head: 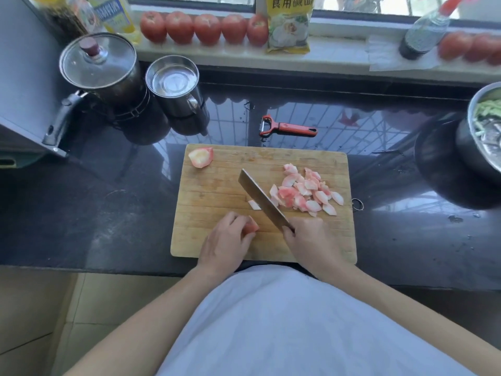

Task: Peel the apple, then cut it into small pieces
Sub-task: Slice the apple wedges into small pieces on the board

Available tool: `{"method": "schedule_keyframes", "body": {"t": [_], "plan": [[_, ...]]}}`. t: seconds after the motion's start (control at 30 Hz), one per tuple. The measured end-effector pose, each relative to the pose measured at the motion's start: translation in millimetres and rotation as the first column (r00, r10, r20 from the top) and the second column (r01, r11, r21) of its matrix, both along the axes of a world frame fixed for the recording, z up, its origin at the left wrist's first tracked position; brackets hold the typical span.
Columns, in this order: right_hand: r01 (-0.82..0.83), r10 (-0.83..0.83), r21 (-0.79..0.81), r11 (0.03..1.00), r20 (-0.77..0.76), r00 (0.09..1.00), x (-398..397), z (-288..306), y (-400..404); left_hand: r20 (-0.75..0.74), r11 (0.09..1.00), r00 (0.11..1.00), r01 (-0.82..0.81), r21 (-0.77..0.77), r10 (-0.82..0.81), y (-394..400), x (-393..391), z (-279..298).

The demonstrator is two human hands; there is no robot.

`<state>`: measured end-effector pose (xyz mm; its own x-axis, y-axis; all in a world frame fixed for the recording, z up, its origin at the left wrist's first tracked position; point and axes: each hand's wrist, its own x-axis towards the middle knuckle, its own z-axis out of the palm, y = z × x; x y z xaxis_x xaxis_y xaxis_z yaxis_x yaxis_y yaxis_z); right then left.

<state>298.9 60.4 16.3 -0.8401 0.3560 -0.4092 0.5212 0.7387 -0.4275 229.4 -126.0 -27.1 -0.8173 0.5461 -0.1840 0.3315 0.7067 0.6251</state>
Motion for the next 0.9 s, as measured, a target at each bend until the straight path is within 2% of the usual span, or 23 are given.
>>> {"method": "schedule_keyframes", "body": {"t": [0.13,0.3,0.37,0.47,0.57,0.7,0.77,0.9], "plan": [[-0.060,0.059,0.005,0.998,0.017,0.998,-4,-10,-6,0.023,1.000,1.000,0.003,-0.003,-0.003,5,-5,-8],[0.087,-0.082,0.084,0.993,-0.057,0.995,1,-10,15,0.100,0.997,0.993,-0.068,0.038,0.064,12,-3,-11],[0.090,-0.083,0.078,0.993,-0.079,0.993,5,-8,20,0.145,0.993,0.984,-0.110,0.036,0.104,16,-4,-10],[0.014,-0.009,0.050,0.999,-0.109,0.994,17,-4,20,0.227,0.979,0.953,-0.205,-0.007,0.201,24,-4,-4],[-0.084,0.089,0.058,0.995,-0.096,0.991,32,-2,15,0.347,0.934,0.867,-0.339,-0.116,0.358,30,-5,0],[-0.201,0.218,0.106,0.974,-0.186,0.958,39,-6,16,0.507,0.910,0.758,-0.377,-0.175,0.411,39,-6,-5],[-0.252,0.282,0.155,0.955,-0.223,0.933,39,-4,18,0.526,0.910,0.744,-0.363,-0.200,0.412,42,-7,-9],[-0.286,0.335,0.229,0.930,-0.211,0.918,38,-2,19,0.492,0.917,0.774,-0.325,-0.233,0.399,43,-7,-9]]}}
